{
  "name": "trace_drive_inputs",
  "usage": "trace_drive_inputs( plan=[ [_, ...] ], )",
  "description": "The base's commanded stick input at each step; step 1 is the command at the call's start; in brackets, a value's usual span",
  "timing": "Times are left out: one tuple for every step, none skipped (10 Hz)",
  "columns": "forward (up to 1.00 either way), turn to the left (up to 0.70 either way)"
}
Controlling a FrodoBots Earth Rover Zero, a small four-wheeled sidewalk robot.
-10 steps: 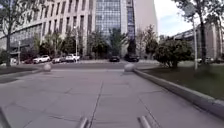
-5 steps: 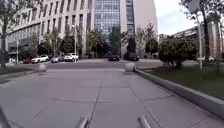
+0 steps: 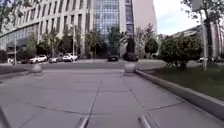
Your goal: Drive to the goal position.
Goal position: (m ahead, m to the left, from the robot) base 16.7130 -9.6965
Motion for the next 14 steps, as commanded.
trace_drive_inputs(
  plan=[
    [0.7, 0.0],
    [0.7, 0.0],
    [0.7, 0.0],
    [0.7, 0.0],
    [0.7, 0.0],
    [0.7, 0.0],
    [0.7, 0.0],
    [0.7, 0.0],
    [0.7, 0.0],
    [0.7, 0.05],
    [0.7, 0.13],
    [0.7, 0.14],
    [0.7, 0.14],
    [0.7, 0.14]
  ],
)
